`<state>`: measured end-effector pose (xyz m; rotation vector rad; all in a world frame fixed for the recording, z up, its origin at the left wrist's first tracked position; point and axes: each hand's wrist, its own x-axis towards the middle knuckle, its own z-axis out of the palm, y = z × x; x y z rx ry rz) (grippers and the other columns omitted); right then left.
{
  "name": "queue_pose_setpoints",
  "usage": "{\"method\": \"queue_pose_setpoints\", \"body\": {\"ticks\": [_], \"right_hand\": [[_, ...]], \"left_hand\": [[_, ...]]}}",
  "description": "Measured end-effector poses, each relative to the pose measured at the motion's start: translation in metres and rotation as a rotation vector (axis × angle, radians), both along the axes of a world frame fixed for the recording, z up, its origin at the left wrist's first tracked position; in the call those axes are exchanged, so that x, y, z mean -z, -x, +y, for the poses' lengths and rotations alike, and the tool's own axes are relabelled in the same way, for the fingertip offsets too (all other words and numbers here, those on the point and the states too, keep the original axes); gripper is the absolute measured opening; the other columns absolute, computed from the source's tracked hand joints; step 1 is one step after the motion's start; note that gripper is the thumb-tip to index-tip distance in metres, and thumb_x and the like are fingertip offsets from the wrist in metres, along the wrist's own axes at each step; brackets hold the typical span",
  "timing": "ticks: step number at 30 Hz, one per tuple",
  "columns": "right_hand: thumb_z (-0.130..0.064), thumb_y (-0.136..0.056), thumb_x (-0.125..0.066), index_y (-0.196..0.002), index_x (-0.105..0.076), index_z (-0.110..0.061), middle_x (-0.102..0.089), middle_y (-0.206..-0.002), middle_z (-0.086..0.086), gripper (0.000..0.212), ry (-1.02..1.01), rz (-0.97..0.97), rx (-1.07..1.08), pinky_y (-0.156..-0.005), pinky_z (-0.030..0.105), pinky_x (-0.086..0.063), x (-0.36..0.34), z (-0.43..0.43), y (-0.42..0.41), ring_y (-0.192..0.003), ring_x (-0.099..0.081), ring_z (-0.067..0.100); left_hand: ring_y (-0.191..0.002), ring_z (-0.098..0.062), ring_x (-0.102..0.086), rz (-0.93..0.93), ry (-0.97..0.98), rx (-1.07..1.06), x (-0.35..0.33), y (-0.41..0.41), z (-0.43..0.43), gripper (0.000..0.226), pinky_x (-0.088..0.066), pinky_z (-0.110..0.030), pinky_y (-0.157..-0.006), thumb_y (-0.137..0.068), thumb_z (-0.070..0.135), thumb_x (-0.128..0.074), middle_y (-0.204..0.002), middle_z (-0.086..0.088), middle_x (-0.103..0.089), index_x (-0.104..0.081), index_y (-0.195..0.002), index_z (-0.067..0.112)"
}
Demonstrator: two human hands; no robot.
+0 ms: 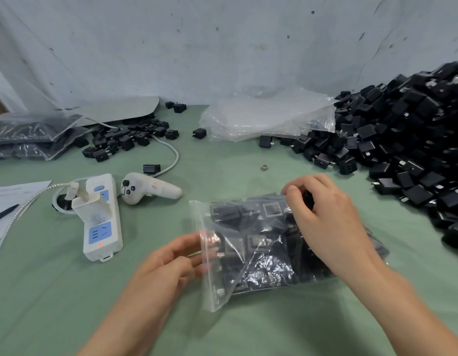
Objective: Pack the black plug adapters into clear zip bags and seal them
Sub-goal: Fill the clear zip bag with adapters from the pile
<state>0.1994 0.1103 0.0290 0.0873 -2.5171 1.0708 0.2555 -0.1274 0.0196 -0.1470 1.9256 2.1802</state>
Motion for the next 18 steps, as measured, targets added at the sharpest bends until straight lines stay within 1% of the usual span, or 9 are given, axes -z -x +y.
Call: {"method": "queue_pose_setpoints", "body": {"ticks": [3, 4, 6, 7, 9, 11, 14, 16, 18], "right_hand": [[-0.033, -0.096, -0.046, -0.091, -0.064, -0.033, -0.057, -0.097, -0.016, 0.019, -0.025, 0.002, -0.015, -0.073, 0.031, -0.044, -0.002, 0.001, -0.001, -0.081, -0.055, 0.004], [-0.032, -0.096, -0.046, -0.091, -0.064, -0.034, -0.057, -0.097, -0.016, 0.018, -0.030, 0.002, -0.016, -0.072, 0.029, -0.043, -0.003, 0.002, -0.001, -0.081, -0.055, 0.004], [-0.032, -0.097, -0.046, -0.092, -0.064, -0.035, -0.056, -0.097, -0.018, 0.019, -0.026, -0.006, -0.016, -0.070, 0.026, -0.044, -0.004, 0.002, 0.000, -0.082, -0.054, 0.003], [-0.032, -0.097, -0.046, -0.093, -0.064, -0.036, -0.056, -0.097, -0.018, 0.019, -0.019, -0.012, -0.015, -0.071, 0.027, -0.044, -0.004, 0.001, 0.000, -0.083, -0.054, 0.003], [-0.032, -0.097, -0.047, -0.094, -0.065, -0.035, -0.056, -0.097, -0.019, 0.019, 0.003, -0.024, -0.016, -0.072, 0.030, -0.045, -0.004, 0.000, 0.000, -0.084, -0.054, 0.003], [-0.031, -0.097, -0.048, -0.094, -0.066, -0.036, -0.057, -0.096, -0.019, 0.019, 0.058, -0.040, -0.026, -0.071, 0.027, -0.044, -0.005, 0.000, 0.000, -0.085, -0.055, 0.002], [-0.031, -0.094, -0.050, -0.094, -0.067, -0.038, -0.058, -0.078, -0.020, 0.019, 0.296, -0.104, -0.066, -0.058, 0.018, -0.038, -0.007, 0.001, 0.000, -0.064, -0.053, 0.002], [-0.024, -0.092, -0.050, -0.095, -0.069, -0.037, -0.057, -0.068, -0.011, 0.023, 0.553, -0.201, -0.114, -0.049, 0.022, -0.042, -0.014, 0.002, 0.000, -0.052, -0.049, 0.008], [-0.014, -0.090, -0.051, -0.093, -0.071, -0.034, -0.059, -0.066, -0.002, 0.030, 0.740, -0.306, -0.160, -0.043, 0.026, -0.043, -0.018, 0.004, 0.001, -0.050, -0.049, 0.015]], "left_hand": [[-0.085, -0.028, -0.074, -0.022, -0.072, -0.143, 0.000, 0.001, -0.002, 0.041, -0.062, -0.033, -0.071, -0.088, -0.015, -0.045, -0.099, -0.021, -0.075, -0.061, -0.119, 0.007], [-0.083, -0.030, -0.074, -0.028, -0.122, -0.139, -0.002, 0.000, 0.001, 0.042, -0.062, -0.031, -0.066, -0.083, -0.010, -0.054, -0.098, -0.024, -0.074, -0.058, -0.121, 0.009], [-0.089, -0.032, -0.075, -0.048, -0.169, -0.090, -0.001, 0.000, 0.007, 0.066, -0.060, -0.027, -0.065, -0.066, -0.003, -0.073, -0.100, -0.025, -0.074, -0.052, -0.127, 0.014], [-0.092, -0.032, -0.074, -0.056, -0.172, -0.060, 0.000, 0.000, 0.012, 0.071, -0.060, -0.027, -0.067, -0.065, -0.002, -0.074, -0.101, -0.023, -0.074, -0.050, -0.129, 0.017], [-0.095, -0.031, -0.074, -0.061, -0.157, -0.036, -0.002, 0.000, 0.019, 0.064, -0.060, -0.027, -0.070, -0.069, 0.011, -0.070, -0.103, -0.021, -0.074, -0.048, -0.128, 0.020], [-0.093, -0.032, -0.074, -0.066, -0.162, -0.033, -0.003, 0.003, 0.020, 0.065, -0.061, -0.029, -0.070, -0.069, 0.005, -0.076, -0.103, -0.023, -0.074, -0.050, -0.127, 0.017], [-0.090, -0.034, -0.074, -0.123, -0.291, -0.036, -0.005, 0.005, 0.021, 0.060, -0.061, -0.030, -0.068, -0.067, 0.012, -0.067, -0.104, -0.027, -0.072, -0.055, -0.125, 0.013], [-0.096, -0.032, -0.073, -0.144, -0.305, 0.030, -0.004, 0.007, 0.028, 0.049, -0.061, -0.029, -0.071, -0.075, 0.007, -0.066, -0.106, -0.024, -0.073, -0.057, -0.122, 0.015], [-0.101, -0.032, -0.072, -0.152, -0.285, 0.067, -0.003, 0.009, 0.032, 0.044, -0.061, -0.030, -0.075, -0.079, 0.006, -0.069, -0.107, -0.022, -0.073, -0.058, -0.120, 0.017]]}}
